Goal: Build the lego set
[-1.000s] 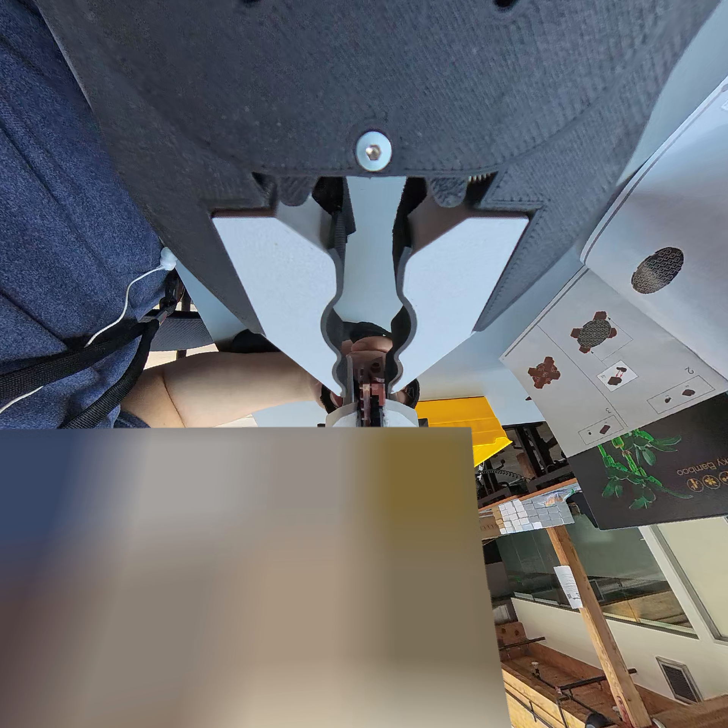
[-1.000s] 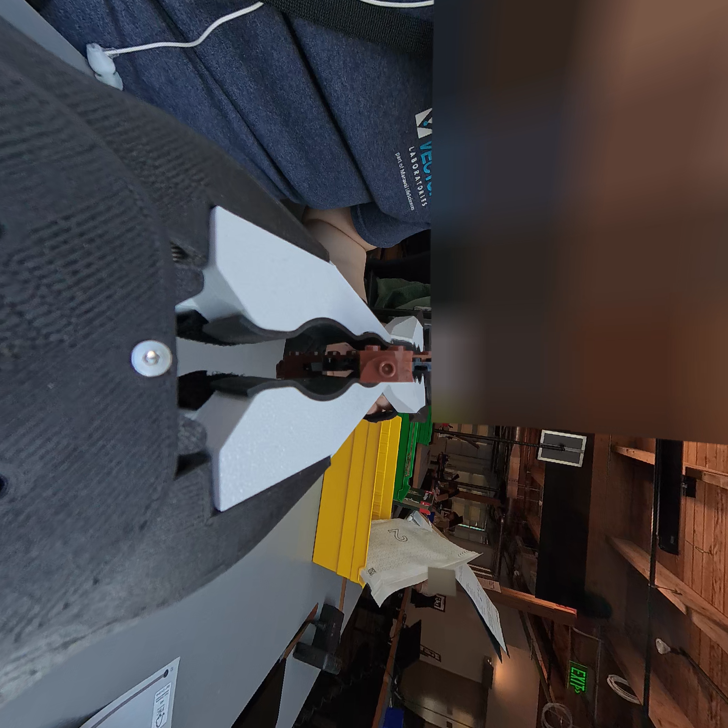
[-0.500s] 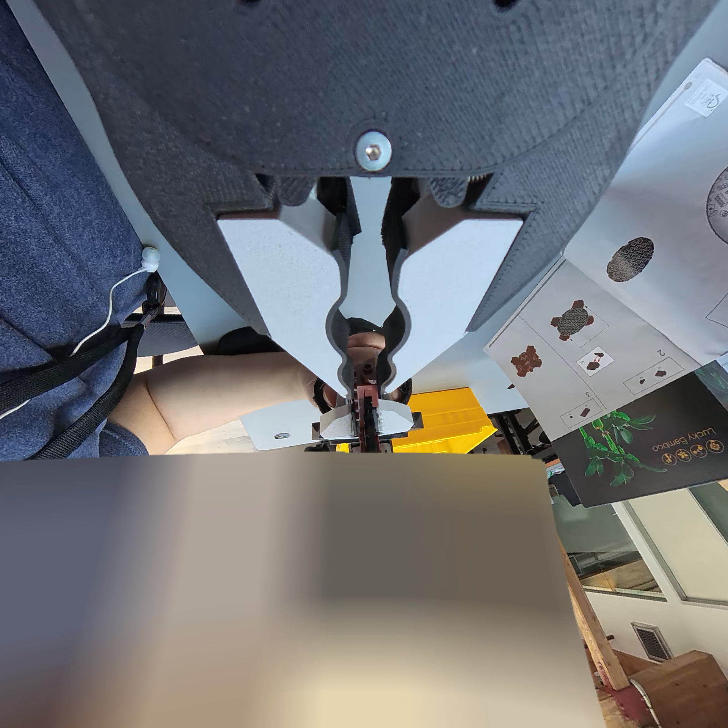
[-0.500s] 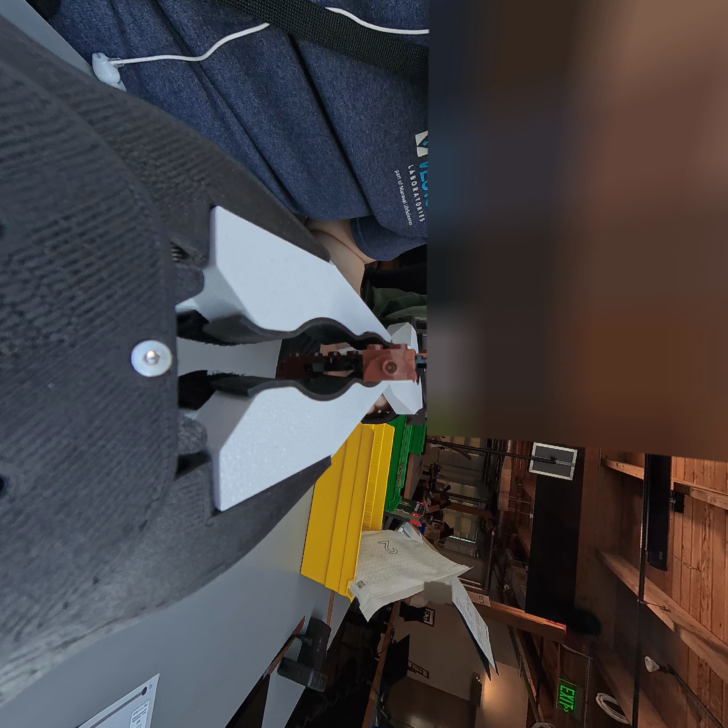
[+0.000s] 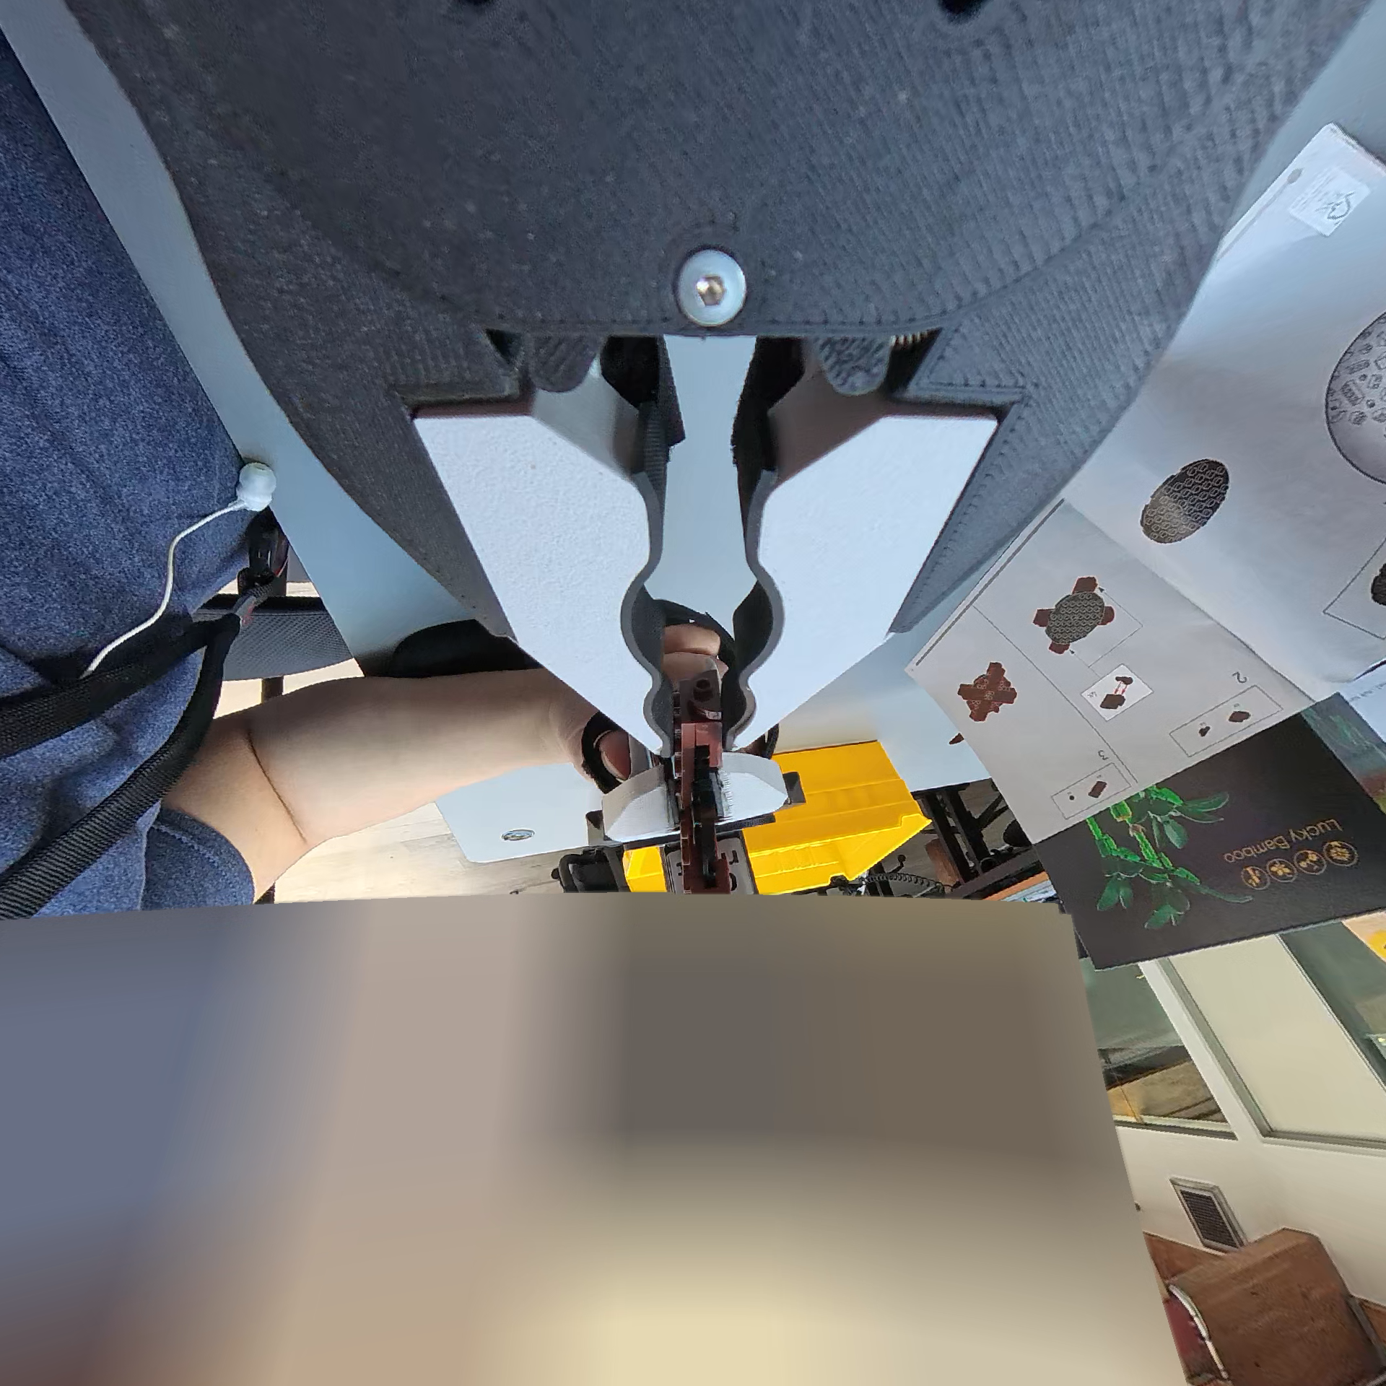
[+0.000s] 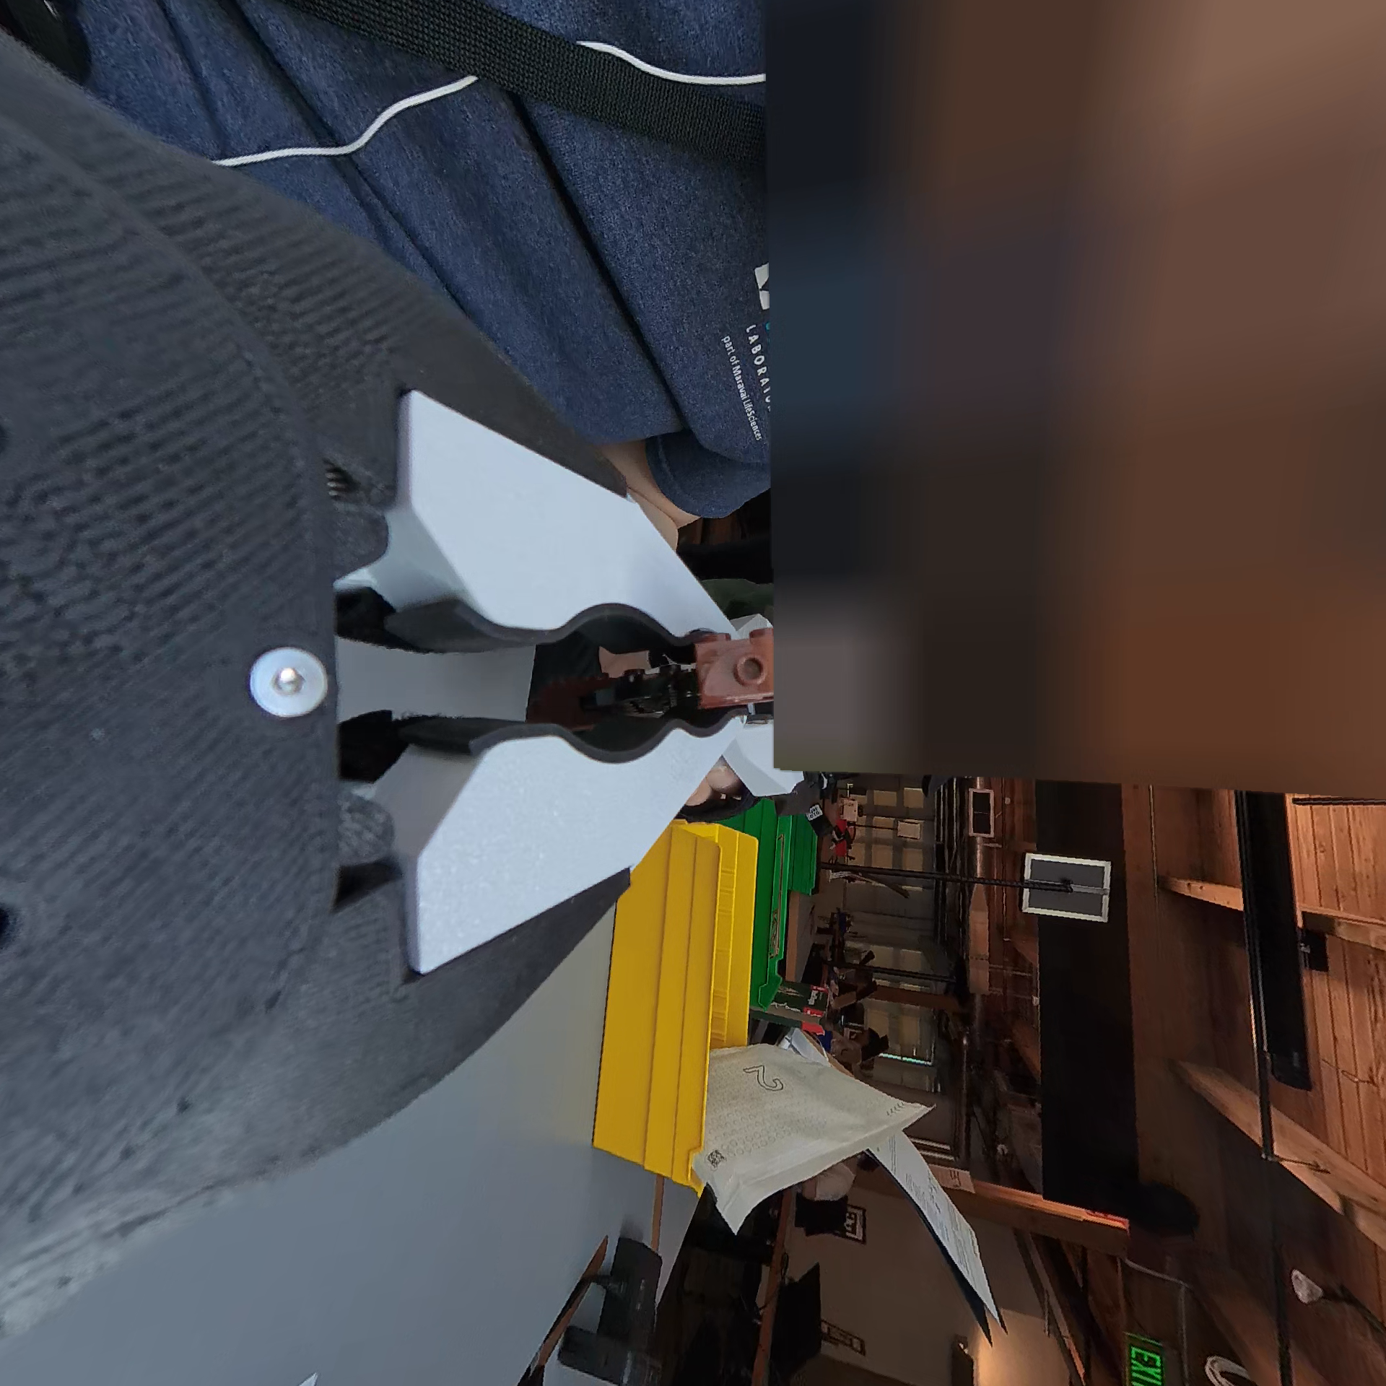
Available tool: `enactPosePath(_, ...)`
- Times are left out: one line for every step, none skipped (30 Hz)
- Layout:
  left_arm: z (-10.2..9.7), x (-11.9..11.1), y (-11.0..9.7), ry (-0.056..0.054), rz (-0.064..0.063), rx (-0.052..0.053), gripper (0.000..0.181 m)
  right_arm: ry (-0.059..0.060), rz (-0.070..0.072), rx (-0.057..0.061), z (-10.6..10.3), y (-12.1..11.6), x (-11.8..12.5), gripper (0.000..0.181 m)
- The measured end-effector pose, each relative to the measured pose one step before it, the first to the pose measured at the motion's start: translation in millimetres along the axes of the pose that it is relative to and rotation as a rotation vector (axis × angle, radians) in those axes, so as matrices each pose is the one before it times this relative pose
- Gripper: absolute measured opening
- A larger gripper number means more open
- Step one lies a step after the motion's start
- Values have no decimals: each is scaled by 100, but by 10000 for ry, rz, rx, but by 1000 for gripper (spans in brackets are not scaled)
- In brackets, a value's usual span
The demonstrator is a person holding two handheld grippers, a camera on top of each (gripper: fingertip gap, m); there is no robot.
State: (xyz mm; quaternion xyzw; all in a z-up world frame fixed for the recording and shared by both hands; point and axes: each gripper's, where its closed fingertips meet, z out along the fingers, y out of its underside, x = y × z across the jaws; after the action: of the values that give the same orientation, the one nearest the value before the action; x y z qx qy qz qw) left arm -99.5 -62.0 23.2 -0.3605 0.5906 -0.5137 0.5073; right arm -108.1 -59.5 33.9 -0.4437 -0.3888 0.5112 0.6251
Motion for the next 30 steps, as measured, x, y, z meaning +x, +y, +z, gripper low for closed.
enactPosePath(20, 5, 1, -24, -1, 1, 9, 67, -137, -27, -37, -7, 24, 8)
enactPosePath(28, -44, 55, -55, 13, -31, 10, 148, -295, -82, -44, 47, 82, 8)
enactPosePath(25, 27, 16, 8, -5, -13, 10, -14, -68, -34, -8, 12, -93, 7)
enactPosePath(7, 45, -46, 25, -28, 27, 9, -31, 94, 41, -4, -61, -21, 8)
enactPosePath(10, -15, -34, -17, -20, 32, 9, -5, 44, 49, -7, -35, 16, 7)
enactPosePath(21, -21, 1, -14, -41, 12, 9, 4, -5, 2, -28, -1, 24, 7)
enactPosePath(21, -7, 33, 12, -57, -5, 9, 7, 14, -30, -27, 41, 21, 7)
enactPosePath(-8, -30, 57, 20, -59, -18, 9, 23, 26, -34, 0, 57, 39, 7)
enactPosePath(-11, -44, 40, 18, -77, -17, 9, 29, 14, -44, -4, 60, 57, 7)
enactPosePath(-3, -57, 11, 6, -114, 20, 9, 6, 37, 5, -12, -7, 57, 7)
enactPosePath(38, -179, -22, -52, -208, 57, 9, 86, 91, 47, -38, -56, 232, 7)
enactPosePath(51, -305, 11, -86, -334, 78, 9, 108, 264, 81, -54, -48, 372, 7)
enactPosePath(27, -328, 72, -22, -450, 48, 9, 45, 490, 78, -51, 16, 378, 7)
enactPosePath(12, -354, 74, 14, -539, 25, 9, 37, 540, 65, -37, 4, 395, 7)
enactPosePath(2, -313, 86, 26, -544, 43, 9, 24, 476, 74, -83, -68, 335, 7)
enactPosePath(-36, -306, 76, 3, -423, 52, 9, 45, 342, 216, -169, -308, 266, 7)
enactPosePath(-78, -347, 3, -98, -258, 95, 9, 157, 211, 149, -206, -234, 367, 7)
enactPosePath(-41, -268, 26, -107, -146, 71, 9, 201, 70, -14, -163, -33, 365, 7)
enactPosePath(12, -179, 95, -76, -63, -10, 9, 111, 16, -92, -47, 90, 154, 7)
enactPosePath(26, -90, 9, -54, -19, 21, 9, 66, -15, -51, -22, 3, 90, 7)
enactPosePath(55, -138, 23, -86, -55, 11, 9, 57, -36, -56, -38, 23, 109, 8)
enactPosePath(45, -241, 87, -139, -78, -16, 9, 70, 16, -84, -34, 75, 126, 8)
enactPosePath(39, -207, 130, -100, -52, -40, 9, 132, 3, -121, -9, 148, 198, 8)
enactPosePath(33, -84, 105, -31, -27, -34, 9, 228, -71, -97, 6, 151, 316, 9)
enactPosePath(20, -36, 36, -7, -34, 0, 9, 166, -115, -105, 16, 167, 202, 9)
enactPosePath(39, -19, 72, 7, -53, -26, 9, 43, -28, -58, 25, 95, 58, 9)
enactPosePath(23, -90, 55, -28, -74, -12, 9, 60, 104, -16, 0, 55, 159, 10)
enactPosePath(-1, -116, 43, -38, -78, -14, 9, 8, 166, -16, -10, 71, 136, 10)
enactPosePath(11, -12, 62, 34, -47, -18, 9, -165, 135, -23, -12, 55, -164, 8)
enactPosePath(26, 48, 49, 62, -33, -19, 9, -75, 119, -41, -24, 54, -52, 7)
